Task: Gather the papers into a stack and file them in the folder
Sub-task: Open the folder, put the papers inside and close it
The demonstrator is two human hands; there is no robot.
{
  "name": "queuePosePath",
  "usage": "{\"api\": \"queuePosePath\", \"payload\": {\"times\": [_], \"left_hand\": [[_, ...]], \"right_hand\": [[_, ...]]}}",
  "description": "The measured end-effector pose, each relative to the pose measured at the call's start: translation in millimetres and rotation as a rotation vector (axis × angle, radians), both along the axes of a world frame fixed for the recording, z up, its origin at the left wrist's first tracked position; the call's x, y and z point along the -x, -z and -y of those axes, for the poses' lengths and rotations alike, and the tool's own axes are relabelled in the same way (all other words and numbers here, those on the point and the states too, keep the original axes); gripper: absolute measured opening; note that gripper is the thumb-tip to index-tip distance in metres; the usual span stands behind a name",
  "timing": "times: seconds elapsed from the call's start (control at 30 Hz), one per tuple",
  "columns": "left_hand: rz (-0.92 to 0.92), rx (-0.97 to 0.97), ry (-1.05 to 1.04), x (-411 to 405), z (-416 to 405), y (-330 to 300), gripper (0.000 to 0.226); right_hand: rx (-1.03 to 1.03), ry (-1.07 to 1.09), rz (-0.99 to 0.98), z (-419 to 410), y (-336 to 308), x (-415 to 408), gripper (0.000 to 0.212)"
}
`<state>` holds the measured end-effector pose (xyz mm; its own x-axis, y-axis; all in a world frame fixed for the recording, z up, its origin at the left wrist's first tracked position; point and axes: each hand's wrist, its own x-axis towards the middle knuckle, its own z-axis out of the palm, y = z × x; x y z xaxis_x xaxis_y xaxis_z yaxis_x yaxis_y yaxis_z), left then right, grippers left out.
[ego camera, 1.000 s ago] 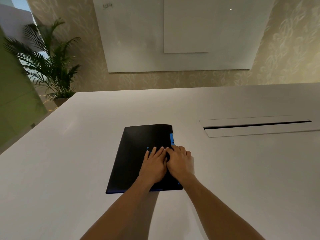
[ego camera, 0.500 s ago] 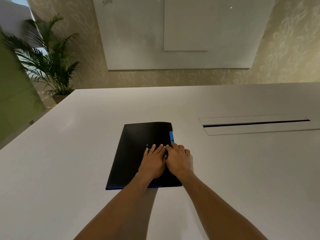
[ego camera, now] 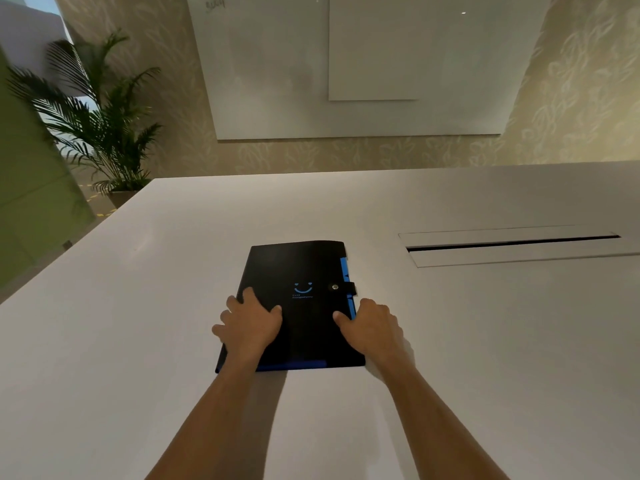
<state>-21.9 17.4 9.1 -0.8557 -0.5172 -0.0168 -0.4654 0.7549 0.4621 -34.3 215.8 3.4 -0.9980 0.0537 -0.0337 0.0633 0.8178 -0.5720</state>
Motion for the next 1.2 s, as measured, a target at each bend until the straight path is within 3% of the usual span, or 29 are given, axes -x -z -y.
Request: {"api": "queuePosePath", "payload": {"times": [0.17, 0.37, 0.53, 0.7, 0.93, 1.2], "left_hand": [[-0.064, -0.171, -0.027, 5, 17, -8, 0.065], [-0.175, -0.721, -0.106, 15, 28, -6, 0.055], [-0.229, -0.815, -0.060, 32, 9, 3, 0.050], [-0.287, -0.808, 0.045, 64, -11, -4, 0.048], [-0.323, -0.623, 0.209, 129, -35, -21, 0.028], [-0.344, -0.446, 0.317, 208, -51, -13, 0.021]], "right_hand": [[0.098, 0.005, 0.058, -2, 6, -1, 0.044], [0.415, 0.101, 0.120, -19, 7, 12, 0.037], [0.617, 0.016, 0.207, -45, 2, 28, 0.042], [0.738, 0.061, 0.122, -72, 1, 59, 0.050], [0.775, 0.108, -0.047, -91, -17, 133, 0.050], [0.724, 0.148, -0.099, -101, -15, 226, 0.047]]}}
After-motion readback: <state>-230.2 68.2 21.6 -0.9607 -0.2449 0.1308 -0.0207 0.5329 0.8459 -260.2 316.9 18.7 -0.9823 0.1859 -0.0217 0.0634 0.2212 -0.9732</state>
